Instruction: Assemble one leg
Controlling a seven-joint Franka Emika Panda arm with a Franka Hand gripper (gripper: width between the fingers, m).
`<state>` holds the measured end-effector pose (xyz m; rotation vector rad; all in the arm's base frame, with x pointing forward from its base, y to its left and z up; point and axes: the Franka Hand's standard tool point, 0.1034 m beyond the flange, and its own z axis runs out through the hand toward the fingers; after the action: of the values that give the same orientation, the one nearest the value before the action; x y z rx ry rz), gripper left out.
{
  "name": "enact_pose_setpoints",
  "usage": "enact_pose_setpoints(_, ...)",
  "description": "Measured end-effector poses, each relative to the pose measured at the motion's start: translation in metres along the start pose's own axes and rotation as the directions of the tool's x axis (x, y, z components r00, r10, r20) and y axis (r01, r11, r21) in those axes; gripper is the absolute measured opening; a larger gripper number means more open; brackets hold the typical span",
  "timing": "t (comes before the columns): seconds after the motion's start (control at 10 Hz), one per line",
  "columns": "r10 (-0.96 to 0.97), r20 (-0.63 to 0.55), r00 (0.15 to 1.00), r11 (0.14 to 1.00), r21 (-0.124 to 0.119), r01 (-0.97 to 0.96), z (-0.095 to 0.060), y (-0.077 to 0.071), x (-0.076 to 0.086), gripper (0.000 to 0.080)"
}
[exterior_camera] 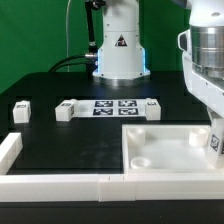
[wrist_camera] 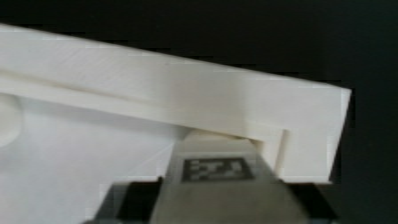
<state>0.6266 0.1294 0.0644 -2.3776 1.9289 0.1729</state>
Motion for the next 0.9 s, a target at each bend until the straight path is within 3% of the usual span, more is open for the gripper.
enact_pose_setpoints(0.2, -0.180, -0.001, 0.984, 0.984, 0.000, 0.180, -0.0001, 0.0002, -0.0007, 0.0541)
enact_pose_setpoints(0.3, -0.320, -0.001, 0.947, 0.947, 0.001, 0.320, -0.0009, 0.0002, -0.0005, 0.0619)
enact_pose_setpoints(0.6, -0.634, -0.008, 0.774, 0.774, -0.010, 0.634, -0.0007, 0.0008, -0.0037, 0.0643)
enact_pose_setpoints(0.9, -0.921, -0.015, 0.390, 0.390, -0.046, 0.920, -0.0026, -0.0045, 0.0011, 0.0649)
